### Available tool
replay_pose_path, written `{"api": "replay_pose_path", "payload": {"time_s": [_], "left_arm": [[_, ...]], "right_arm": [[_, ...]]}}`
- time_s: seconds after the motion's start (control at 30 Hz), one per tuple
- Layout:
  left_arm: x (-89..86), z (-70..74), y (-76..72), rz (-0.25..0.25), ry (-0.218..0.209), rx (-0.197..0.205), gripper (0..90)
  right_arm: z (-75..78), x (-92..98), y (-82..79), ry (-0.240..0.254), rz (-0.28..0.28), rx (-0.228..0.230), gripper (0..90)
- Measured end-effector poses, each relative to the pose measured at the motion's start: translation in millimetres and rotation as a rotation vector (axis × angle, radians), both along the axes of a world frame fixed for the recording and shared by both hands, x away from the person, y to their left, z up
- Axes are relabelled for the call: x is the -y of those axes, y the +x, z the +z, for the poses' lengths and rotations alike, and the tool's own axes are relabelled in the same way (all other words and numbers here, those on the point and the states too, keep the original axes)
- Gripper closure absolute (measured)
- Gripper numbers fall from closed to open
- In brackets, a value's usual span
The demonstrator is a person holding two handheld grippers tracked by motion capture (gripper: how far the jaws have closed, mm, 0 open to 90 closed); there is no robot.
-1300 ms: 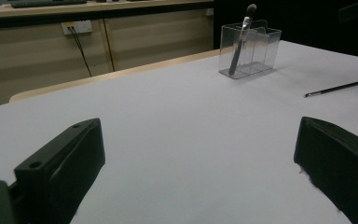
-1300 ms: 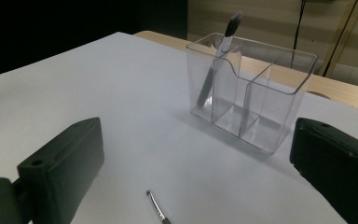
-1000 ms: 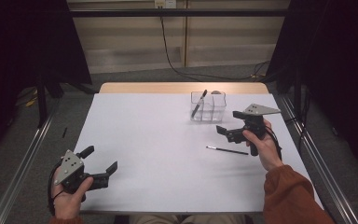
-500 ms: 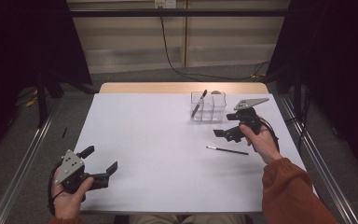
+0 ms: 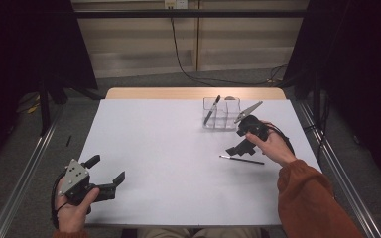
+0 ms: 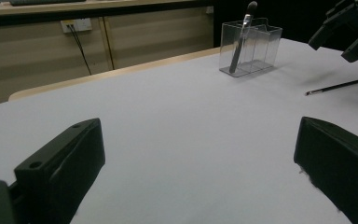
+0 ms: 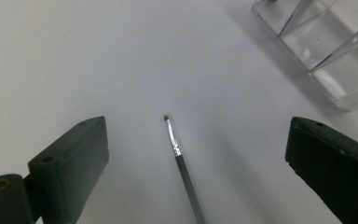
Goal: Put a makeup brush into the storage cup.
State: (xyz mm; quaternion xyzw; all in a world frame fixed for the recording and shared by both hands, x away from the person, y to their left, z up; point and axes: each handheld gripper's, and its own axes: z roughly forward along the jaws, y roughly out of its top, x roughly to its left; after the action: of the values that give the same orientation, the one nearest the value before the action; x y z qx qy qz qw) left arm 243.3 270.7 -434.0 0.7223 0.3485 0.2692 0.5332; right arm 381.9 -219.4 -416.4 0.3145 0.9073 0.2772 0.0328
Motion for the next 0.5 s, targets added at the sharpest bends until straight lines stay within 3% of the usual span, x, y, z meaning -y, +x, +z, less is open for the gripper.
{"api": "replay_pose_path", "payload": {"time_s": [0.17,0.3,0.5], "left_arm": [[0.4,-0.1,0.2,-0.002,0.002,0.000,1.9],[0.2,-0.2,0.3,-0.004,0.002,0.000,1.9],[0.8,-0.3,0.0,-0.004,0.001,0.000,1.8]], "right_arm": [[-3.7,-2.1,3.8,-0.043,0.032,-0.036,6.6],[-4.9,-4.1,6.1,-0.081,0.089,-0.052,6.9],[-11.7,-12.6,8.9,-0.179,0.129,-0.080,6.0]]}}
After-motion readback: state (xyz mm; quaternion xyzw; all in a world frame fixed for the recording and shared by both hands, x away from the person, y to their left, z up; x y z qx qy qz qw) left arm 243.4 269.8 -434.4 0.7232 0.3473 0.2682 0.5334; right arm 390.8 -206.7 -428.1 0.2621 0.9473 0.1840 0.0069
